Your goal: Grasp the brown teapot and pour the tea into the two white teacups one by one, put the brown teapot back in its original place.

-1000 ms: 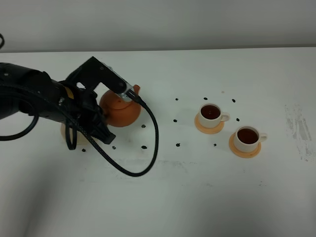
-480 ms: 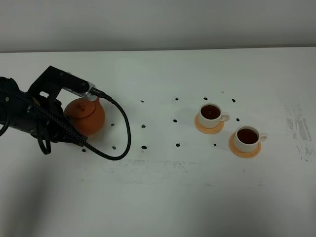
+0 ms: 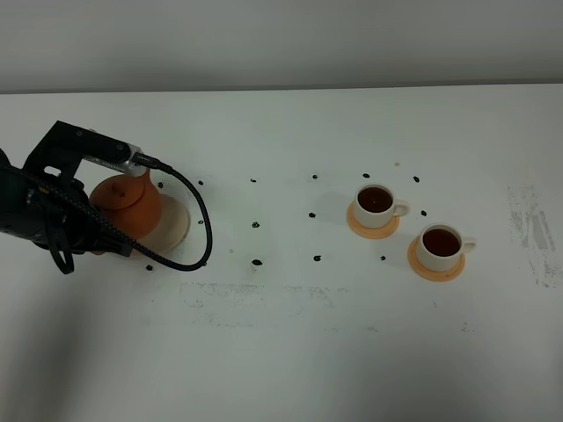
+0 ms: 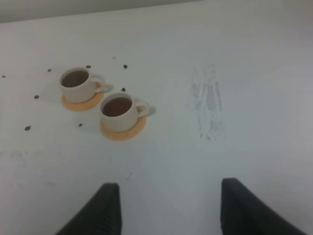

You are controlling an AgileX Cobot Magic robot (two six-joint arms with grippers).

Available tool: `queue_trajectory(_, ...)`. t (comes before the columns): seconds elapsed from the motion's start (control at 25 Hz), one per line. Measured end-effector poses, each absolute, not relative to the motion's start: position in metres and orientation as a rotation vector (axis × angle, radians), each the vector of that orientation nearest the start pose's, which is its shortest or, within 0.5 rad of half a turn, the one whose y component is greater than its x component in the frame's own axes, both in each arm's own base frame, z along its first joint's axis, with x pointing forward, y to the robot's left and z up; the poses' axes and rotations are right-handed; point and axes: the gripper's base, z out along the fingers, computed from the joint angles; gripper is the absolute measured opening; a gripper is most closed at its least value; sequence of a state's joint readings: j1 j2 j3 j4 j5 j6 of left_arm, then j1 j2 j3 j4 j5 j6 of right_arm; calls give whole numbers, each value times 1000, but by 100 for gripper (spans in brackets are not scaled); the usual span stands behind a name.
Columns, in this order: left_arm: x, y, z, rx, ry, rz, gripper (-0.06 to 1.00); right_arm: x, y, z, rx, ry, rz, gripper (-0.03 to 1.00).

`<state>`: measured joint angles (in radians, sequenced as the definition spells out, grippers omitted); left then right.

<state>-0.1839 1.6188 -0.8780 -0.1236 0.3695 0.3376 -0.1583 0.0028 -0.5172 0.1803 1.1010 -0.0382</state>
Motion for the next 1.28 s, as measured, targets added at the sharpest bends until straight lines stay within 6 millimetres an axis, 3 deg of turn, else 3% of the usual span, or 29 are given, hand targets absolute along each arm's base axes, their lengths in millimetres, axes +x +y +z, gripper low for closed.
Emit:
queue_trajectory(0.56,321,-64,159,518,2586,-52,8,-7,16,280,110,2055,96,44)
queue_trajectory(1.28,325,-64,157,508,2560,-46,10,-6,16,280,110,2055,96,44)
